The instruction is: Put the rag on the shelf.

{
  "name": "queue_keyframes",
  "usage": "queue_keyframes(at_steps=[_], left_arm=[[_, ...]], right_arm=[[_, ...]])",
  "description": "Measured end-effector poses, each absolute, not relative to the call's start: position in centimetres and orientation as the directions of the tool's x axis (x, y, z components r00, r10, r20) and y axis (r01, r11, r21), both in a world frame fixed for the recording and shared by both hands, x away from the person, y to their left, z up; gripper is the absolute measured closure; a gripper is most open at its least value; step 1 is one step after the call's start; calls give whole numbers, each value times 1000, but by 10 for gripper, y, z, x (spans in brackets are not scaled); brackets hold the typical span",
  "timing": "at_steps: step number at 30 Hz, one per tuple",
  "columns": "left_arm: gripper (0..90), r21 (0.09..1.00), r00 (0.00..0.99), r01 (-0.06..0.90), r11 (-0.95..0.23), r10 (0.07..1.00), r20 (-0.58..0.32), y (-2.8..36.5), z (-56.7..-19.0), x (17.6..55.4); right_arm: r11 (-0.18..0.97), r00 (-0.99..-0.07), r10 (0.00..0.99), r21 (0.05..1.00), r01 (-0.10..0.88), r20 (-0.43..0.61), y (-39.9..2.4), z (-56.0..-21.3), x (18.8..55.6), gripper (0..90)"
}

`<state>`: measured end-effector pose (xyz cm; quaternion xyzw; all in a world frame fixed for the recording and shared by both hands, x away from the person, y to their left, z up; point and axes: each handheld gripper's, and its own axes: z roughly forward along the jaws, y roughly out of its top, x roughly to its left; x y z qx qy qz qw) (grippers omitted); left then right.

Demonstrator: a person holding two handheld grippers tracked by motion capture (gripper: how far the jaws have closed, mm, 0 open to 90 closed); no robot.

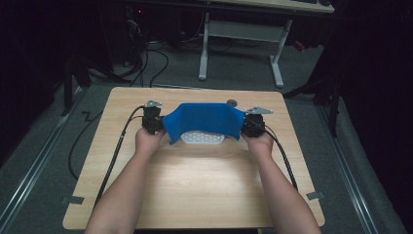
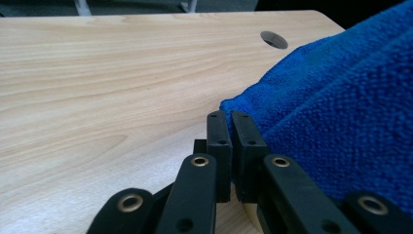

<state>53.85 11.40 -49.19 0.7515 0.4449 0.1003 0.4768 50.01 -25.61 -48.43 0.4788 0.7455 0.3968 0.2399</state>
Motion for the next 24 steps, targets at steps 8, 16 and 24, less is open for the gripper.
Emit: queue_keyframes(at_steps=[8, 16, 24], left_arm=[[860, 799, 583, 582, -152, 763, -280, 113, -493, 538], [845, 792, 584, 590, -156, 760, -285, 114, -496, 534], [663, 799, 547, 590, -117, 785, -289, 128, -498, 529]], right_arm=[[217, -425, 905, 825, 522, 30, -257, -484, 499, 883], [218, -432, 901, 822, 526, 38, -254, -485, 497, 864], [218, -434, 901, 830, 513, 31, -255, -479, 498, 767]])
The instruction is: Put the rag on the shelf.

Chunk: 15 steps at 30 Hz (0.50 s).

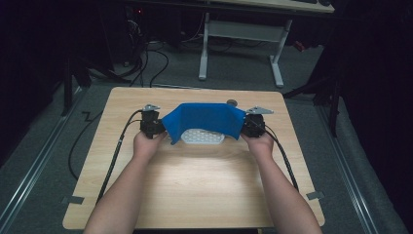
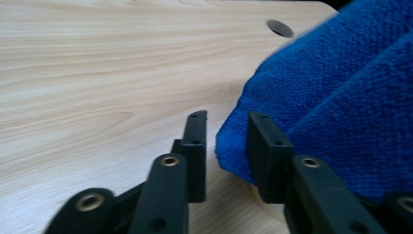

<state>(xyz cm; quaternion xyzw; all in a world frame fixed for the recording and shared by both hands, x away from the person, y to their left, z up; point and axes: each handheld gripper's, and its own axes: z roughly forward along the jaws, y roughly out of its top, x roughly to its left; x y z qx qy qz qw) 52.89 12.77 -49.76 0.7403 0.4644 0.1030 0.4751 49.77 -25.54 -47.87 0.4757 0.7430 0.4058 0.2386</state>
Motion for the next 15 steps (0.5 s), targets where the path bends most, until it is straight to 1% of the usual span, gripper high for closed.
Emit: queue_keyframes(at_steps=[3, 6, 15], left_arm=[[636, 807, 533, 581, -102, 798, -283, 136, -492, 527], [619, 811, 531, 576, -104, 802, -274, 139, -488, 526], [599, 832, 519, 545, -104, 821, -237, 154, -472, 519]], right_arm=[[202, -418, 908, 838, 507, 34, -258, -473, 497, 727], [195, -413, 910, 843, 501, 35, -260, -470, 497, 714], [184, -394, 919, 852, 490, 29, -269, -462, 495, 644]])
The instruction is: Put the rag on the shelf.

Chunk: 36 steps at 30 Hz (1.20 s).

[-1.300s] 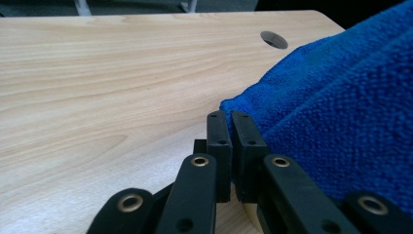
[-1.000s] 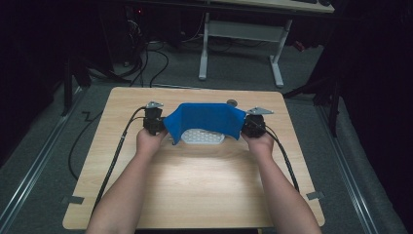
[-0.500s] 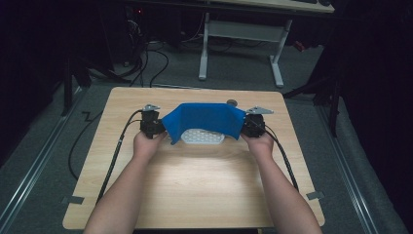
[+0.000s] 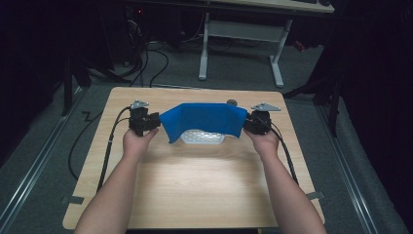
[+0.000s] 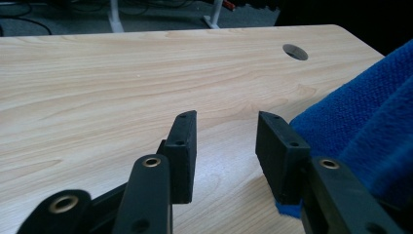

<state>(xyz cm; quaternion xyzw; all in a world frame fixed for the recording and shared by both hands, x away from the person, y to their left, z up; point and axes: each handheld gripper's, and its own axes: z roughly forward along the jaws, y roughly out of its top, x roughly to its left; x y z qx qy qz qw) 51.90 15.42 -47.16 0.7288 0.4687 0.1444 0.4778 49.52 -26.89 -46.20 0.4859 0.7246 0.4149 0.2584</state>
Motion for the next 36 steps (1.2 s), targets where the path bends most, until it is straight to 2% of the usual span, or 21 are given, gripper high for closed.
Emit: queue_keyframes(at_steps=[22, 27, 36], left_arm=[[546, 839, 482, 538, -76, 845, -233, 185, -472, 492], [527, 840, 480, 538, -77, 847, -230, 189, -478, 481], [499, 843, 512, 525, -114, 834, -206, 191, -486, 451]], right_arm=[[194, -358, 933, 876, 441, -26, -282, -446, 472, 600], [212, -357, 933, 868, 449, -43, -286, -449, 462, 570], [252, -394, 916, 874, 417, -76, -290, -447, 431, 456]])
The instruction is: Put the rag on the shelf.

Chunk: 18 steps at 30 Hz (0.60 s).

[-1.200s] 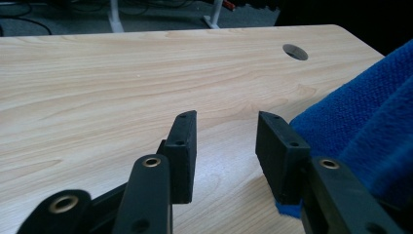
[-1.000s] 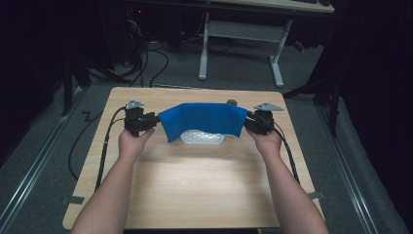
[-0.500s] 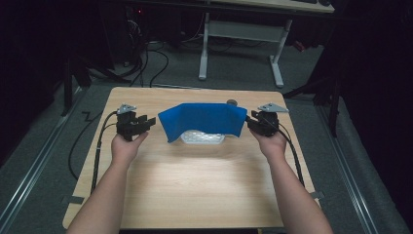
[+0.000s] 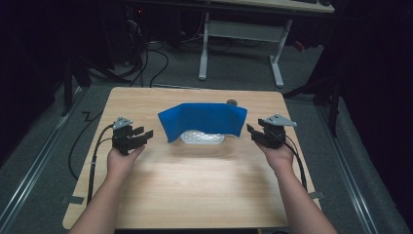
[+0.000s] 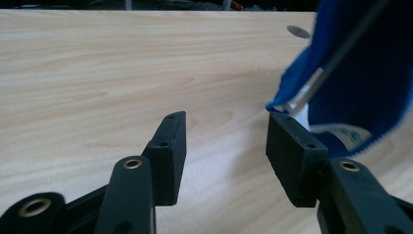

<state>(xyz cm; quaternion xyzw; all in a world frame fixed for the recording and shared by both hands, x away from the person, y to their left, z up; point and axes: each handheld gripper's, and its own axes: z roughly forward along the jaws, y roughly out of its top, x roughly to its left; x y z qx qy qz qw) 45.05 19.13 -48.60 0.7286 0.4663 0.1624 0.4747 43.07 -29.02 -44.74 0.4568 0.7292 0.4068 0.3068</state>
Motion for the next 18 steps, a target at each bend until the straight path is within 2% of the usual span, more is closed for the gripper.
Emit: queue_keyframes(at_steps=[7, 11, 14, 17, 18], left_arm=[[478, 845, 535, 520, -121, 818, -212, 192, -493, 418], [472, 839, 545, 530, -122, 807, -227, 190, -497, 402], [469, 835, 570, 531, -143, 790, -227, 184, -502, 375], [464, 827, 584, 536, -169, 782, -218, 177, -505, 360], [463, 812, 592, 548, -201, 779, -206, 169, -509, 342]], right_arm=[[286, -449, 888, 887, 363, -103, -282, -451, 399, 446], [315, -472, 875, 870, 380, -110, -273, -457, 380, 441], [322, -484, 866, 881, 347, -126, -266, -464, 362, 454], [332, -501, 857, 869, 366, -116, -259, -469, 352, 442], [352, -496, 858, 854, 384, -130, -251, -476, 341, 434]])
